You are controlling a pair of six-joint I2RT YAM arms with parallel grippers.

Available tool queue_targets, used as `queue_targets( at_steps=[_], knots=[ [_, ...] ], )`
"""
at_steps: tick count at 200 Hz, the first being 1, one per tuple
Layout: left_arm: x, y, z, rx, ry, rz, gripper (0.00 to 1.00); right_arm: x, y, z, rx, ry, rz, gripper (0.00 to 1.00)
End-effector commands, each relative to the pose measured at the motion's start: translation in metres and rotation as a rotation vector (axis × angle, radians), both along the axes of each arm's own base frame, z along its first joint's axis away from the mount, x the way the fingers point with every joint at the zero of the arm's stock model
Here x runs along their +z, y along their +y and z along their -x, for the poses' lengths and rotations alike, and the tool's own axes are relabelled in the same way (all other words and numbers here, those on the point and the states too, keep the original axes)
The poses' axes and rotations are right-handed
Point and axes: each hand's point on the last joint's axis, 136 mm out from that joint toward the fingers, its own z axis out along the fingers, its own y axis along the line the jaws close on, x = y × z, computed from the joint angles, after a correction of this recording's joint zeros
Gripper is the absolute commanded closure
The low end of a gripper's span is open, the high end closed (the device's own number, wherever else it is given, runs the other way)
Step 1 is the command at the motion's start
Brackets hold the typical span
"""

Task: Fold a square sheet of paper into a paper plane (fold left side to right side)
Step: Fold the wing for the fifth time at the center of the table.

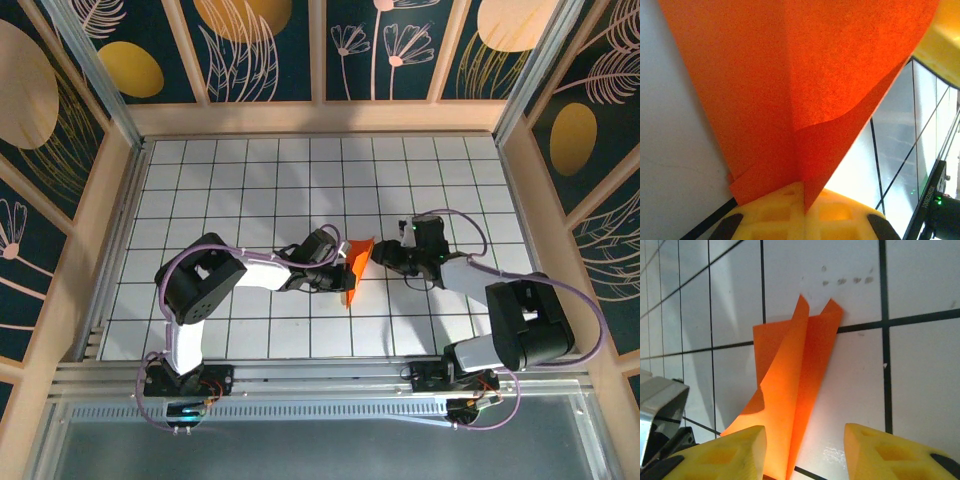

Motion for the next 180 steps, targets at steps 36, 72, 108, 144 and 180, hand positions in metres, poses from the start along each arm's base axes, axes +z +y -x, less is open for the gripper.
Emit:
queue_targets(
  at_steps=[36,72,108,144,180],
  knots=[
    [-0.011,0.004,0.005,0.007,0.032,-0.002,1.0,-0.008,0.021,0.003,0.033,0.013,-0.027,0.62],
    [-0.012,0.004,0.006,0.006,0.031,0.0,1.0,-0.008,0.03,-0.002,0.045,0.009,-0.029,0.62],
    [-0.013,0.005,0.006,0.005,0.035,0.001,1.0,-0.009,0.036,-0.007,0.052,0.004,-0.023,0.62],
    [-0.014,0.004,0.007,0.003,0.034,0.001,0.98,-0.01,0.039,-0.01,0.055,0.0,-0.023,0.62],
    [-0.015,0.005,0.007,0.005,0.035,0.001,0.97,-0.015,0.04,-0.01,0.054,0.01,-0.01,0.62]
  ],
)
